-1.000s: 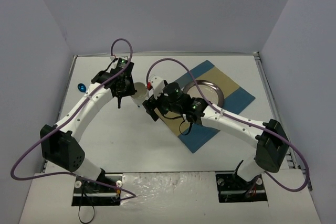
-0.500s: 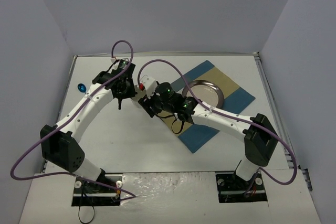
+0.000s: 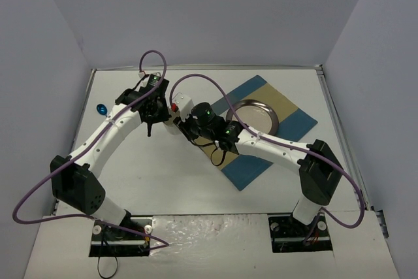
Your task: Set the dinner table for one person
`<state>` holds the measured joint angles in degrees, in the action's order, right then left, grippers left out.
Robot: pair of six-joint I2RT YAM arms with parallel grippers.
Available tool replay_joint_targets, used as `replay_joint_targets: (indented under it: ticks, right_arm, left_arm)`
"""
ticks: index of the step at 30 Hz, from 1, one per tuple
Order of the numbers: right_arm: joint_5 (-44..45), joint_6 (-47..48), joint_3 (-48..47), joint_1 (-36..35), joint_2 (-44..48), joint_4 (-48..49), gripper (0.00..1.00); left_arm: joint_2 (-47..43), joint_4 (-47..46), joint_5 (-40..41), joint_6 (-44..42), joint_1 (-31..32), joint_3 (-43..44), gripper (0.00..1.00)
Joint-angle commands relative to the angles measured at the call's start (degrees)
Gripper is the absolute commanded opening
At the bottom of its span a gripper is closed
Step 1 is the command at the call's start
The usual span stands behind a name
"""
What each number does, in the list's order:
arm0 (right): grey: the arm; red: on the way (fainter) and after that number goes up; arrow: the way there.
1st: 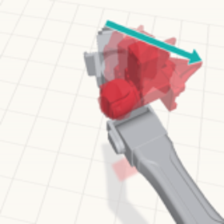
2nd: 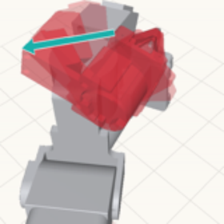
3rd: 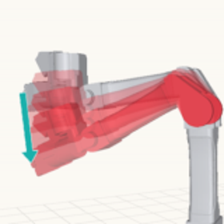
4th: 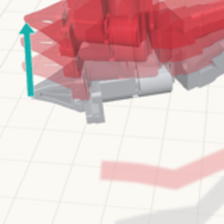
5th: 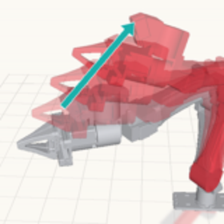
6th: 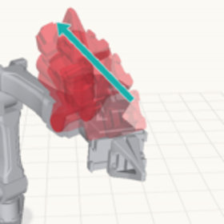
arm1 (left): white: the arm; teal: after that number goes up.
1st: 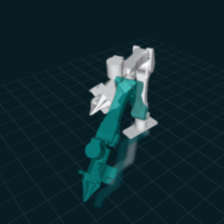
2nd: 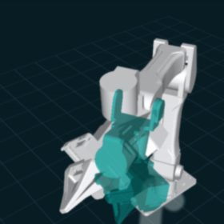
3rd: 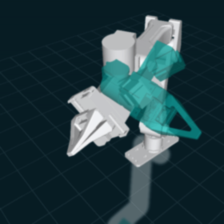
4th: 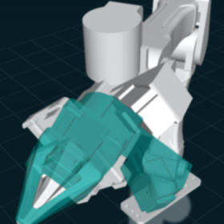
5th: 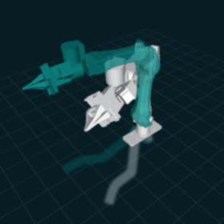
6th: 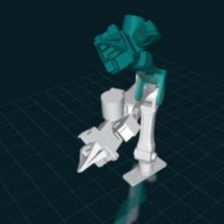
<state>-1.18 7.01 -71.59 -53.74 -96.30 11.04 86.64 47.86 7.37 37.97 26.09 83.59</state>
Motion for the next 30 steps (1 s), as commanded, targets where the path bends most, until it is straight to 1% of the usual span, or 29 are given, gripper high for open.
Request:
replay_joint_targets:
  ticks: [1, 5, 7, 9, 13, 14, 16, 18, 23, 25, 28, 30]
  right_arm:
    - [1.0, 0.6, -0.8, -0.4, 1.2, 6.7, 0.27]
    - [3.0, 0.8, -0.5, -0.4, 1.1, 6.9, 0.05]
    - [3.1, 1.0, 0.1, -0.4, 1.5, 7.5, 0.00]
    - [3.3, 1.2, 0.6, -0.3, 2.0, 7.9, 0.00]
    - [3.8, 2.0, 2.2, -0.2, 3.2, 8.3, 0.00]
    - [3.8, 2.0, 2.4, -0.1, 3.7, 8.4, 0.00]
    - [3.7, 2.3, 3.8, -0.1, 5.0, 9.7, 0.00]
    - [3.4, 2.4, 4.5, 0.0, 5.9, 10.2, 0.00]
    - [3.1, 2.8, 6.3, 0.5, 8.5, 11.0, 0.00]
    - [2.6, 2.8, 7.8, 0.9, 10.1, 11.8, 0.00]
    - [1.7, 2.6, 8.9, 3.1, 11.6, 12.0, 0.00]
    - [-1.1, 2.6, 10.1, 5.7, 13.4, 12.6, 0.00]
  left_arm:
    - [-4.9, -2.8, -1.1, 1.3, 0.3, 4.2, 0.00]
    - [-5.4, -3.0, -1.7, 1.4, 0.3, 4.0, 0.00]
    - [-5.7, -3.2, -2.1, 1.3, 0.2, 3.8, 0.00]
    - [-6.1, -3.4, -2.2, 1.1, 0.3, 3.6, 0.00]
    - [-7.7, -5.0, -3.1, 1.3, 0.3, 1.9, 0.19]
    - [-8.1, -5.2, -3.0, 1.4, 0.3, 1.7, 0.26]
    - [-8.9, -5.5, -2.8, 1.5, 0.2, 1.3, 0.31]
    - [-9.4, -5.6, -2.7, 1.6, 0.2, 1.2, 0.34]
    - [-10.7, -5.6, -1.9, 1.6, 0.1, 0.9, 0.36]
    - [-11.5, -5.5, -1.5, 1.5, -0.1, 0.7, 0.38]
    - [-13.1, -5.6, -1.1, 0.8, -1.5, -0.4, 0.41]
    - [-14.5, -6.2, -1.3, -0.3, -3.4, -1.9, 0.45]
